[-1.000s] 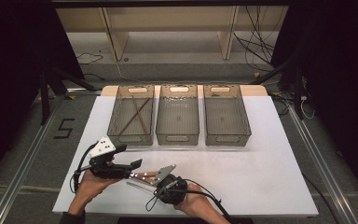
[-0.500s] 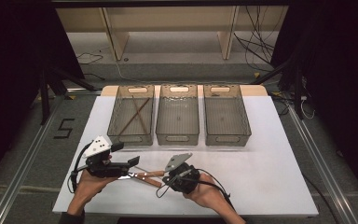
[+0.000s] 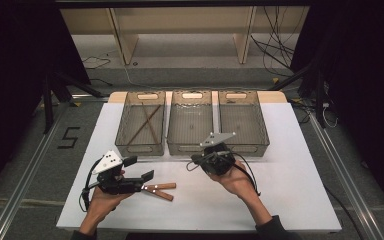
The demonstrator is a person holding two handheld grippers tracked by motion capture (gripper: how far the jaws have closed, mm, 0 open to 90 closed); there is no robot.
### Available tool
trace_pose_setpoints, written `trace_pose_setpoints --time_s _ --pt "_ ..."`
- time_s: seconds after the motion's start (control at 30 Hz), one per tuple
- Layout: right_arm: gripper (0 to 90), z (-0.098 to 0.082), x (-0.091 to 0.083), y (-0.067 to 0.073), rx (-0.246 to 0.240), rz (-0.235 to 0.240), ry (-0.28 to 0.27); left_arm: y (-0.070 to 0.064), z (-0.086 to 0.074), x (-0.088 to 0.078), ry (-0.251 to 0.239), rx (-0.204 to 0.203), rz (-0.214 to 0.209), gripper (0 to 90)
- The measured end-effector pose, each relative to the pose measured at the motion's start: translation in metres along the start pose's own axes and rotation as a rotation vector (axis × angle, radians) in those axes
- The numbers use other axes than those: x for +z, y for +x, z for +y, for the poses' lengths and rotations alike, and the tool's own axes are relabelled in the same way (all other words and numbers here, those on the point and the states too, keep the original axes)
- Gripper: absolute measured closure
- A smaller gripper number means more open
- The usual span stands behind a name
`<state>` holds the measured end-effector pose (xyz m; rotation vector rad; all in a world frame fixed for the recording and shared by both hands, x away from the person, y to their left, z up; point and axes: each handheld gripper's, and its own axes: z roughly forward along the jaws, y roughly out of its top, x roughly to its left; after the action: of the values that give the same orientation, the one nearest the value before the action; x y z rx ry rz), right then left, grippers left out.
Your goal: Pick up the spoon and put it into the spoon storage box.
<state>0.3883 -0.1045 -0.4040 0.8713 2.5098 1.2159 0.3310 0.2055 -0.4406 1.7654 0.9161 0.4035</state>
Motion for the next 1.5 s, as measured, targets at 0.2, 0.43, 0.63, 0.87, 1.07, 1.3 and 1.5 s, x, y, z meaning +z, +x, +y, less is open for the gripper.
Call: trace_pose_setpoints --time_s 0.2,0.43,0.63,0.87,1.07,1.3,1.5 --pt "90.0 0.019 0.005 -0.018 0.039 -0.03 -0.031 -0.005 -0.01 0.002 -0.011 -0.002 -0.002 16.1" --pt "90.0 0.041 0.015 -0.035 0.092 -0.055 -0.062 -0.009 -0.018 0.0 -0.027 -0.004 -0.005 16.1" --pt "90.0 0.054 0.021 -0.048 0.126 -0.078 -0.069 -0.012 -0.024 0.0 -0.025 -0.003 -0.011 16.0" --pt "90.0 0.062 0.03 -0.063 0.167 -0.105 -0.062 -0.014 -0.029 -0.001 -0.025 0.006 -0.006 16.0" --pt "90.0 0.067 0.038 -0.074 0.206 -0.127 -0.055 -0.012 -0.031 -0.002 -0.026 0.001 -0.003 16.1" --pt "90.0 0.071 0.051 -0.08 0.227 -0.153 -0.032 -0.012 -0.031 -0.003 -0.027 0.0 -0.003 16.1" --pt "90.0 0.069 0.061 -0.087 0.248 -0.179 -0.008 -0.012 -0.031 -0.003 -0.028 0.0 -0.004 16.0"
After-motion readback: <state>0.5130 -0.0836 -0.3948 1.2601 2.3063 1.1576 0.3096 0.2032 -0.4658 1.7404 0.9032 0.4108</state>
